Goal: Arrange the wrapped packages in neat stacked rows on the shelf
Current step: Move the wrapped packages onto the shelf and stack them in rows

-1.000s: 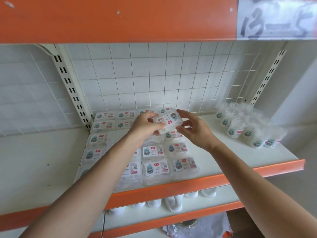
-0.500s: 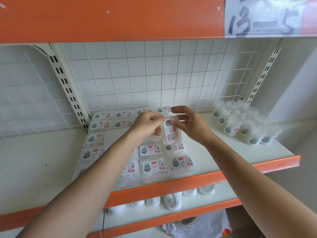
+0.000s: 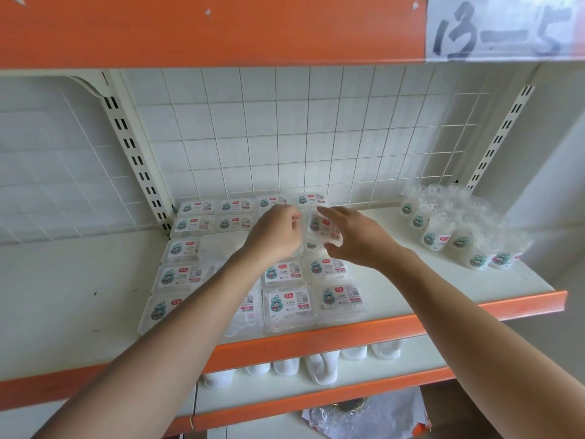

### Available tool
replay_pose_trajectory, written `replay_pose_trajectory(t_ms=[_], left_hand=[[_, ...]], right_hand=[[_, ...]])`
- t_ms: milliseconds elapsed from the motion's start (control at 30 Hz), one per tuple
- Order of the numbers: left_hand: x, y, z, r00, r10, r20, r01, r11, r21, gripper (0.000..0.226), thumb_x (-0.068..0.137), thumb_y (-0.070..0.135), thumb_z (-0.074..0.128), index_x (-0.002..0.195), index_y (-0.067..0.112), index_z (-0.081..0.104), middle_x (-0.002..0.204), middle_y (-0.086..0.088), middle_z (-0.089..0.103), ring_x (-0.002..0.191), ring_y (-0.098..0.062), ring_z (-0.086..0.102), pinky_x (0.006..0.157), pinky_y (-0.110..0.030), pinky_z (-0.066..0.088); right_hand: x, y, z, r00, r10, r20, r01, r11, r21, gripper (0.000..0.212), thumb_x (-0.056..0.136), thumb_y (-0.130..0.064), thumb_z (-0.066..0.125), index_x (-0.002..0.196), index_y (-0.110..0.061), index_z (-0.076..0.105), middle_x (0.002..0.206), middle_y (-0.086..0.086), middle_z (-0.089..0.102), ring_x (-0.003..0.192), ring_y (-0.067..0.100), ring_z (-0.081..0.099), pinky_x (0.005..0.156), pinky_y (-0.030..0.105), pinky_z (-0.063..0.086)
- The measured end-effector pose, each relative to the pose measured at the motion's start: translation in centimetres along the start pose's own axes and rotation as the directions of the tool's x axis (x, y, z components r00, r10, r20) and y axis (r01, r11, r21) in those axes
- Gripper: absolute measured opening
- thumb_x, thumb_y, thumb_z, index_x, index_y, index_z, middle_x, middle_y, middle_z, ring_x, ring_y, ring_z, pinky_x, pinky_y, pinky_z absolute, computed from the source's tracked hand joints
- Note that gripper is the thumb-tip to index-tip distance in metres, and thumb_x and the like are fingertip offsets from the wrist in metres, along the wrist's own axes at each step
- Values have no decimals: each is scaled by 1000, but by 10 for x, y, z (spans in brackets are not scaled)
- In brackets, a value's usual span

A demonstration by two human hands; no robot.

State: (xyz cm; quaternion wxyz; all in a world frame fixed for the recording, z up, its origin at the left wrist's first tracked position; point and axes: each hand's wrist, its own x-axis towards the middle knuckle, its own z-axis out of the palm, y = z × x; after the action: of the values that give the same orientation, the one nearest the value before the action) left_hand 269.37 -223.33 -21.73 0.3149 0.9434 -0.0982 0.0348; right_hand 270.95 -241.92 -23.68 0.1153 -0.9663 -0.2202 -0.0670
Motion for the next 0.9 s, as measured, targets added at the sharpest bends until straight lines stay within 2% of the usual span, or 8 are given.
replay_pose_trajectory(t_ms=[67,200,400,633,800,900], left_hand=[[-3,-6,0,999,37,23,-41,986,164,32,93,2,40,113,6,65,120,-8,61,115,-25,55,93,-37,45],[-8,-14,3,994,10,109,-43,949,312,39,89,-2,42,118,9,66,126,-11,60,121,-29,51,97,-42,46],[-9,-25,9,990,1,139,-52,931,360,34,87,-3,44,109,7,68,118,-8,60,112,-27,55,93,-41,49],[-9,-26,9,991,25,133,-70,936,345,31,88,0,45,109,8,67,119,-7,59,111,-24,54,92,-41,49],[-8,-28,7,986,69,151,-121,921,369,28,92,8,53,118,11,63,122,-4,56,117,-23,50,94,-40,47],[-8,-29,8,987,88,131,-134,904,406,32,90,0,55,118,13,61,118,-4,56,114,-23,51,90,-40,49]], right_hand=[[2,2,-1,995,-28,95,30,999,-12,74,86,-28,66,150,-23,30,148,-2,42,127,20,45,97,31,42],[7,2,0,987,-40,158,39,999,5,74,86,-26,64,150,-26,28,150,-5,39,124,18,49,95,29,43],[10,9,-2,981,-41,187,44,999,-11,71,86,-26,64,149,-24,32,150,-4,38,127,17,45,100,28,39],[10,7,6,979,-46,199,43,999,22,65,88,-25,64,147,-24,36,151,-5,38,123,17,51,99,29,43],[8,9,12,982,-61,181,56,998,29,56,92,-33,61,144,-28,42,153,-6,34,135,14,39,107,29,34],[7,9,16,986,-63,153,61,998,18,54,93,-34,59,144,-28,42,153,-6,35,137,13,35,107,30,33]])
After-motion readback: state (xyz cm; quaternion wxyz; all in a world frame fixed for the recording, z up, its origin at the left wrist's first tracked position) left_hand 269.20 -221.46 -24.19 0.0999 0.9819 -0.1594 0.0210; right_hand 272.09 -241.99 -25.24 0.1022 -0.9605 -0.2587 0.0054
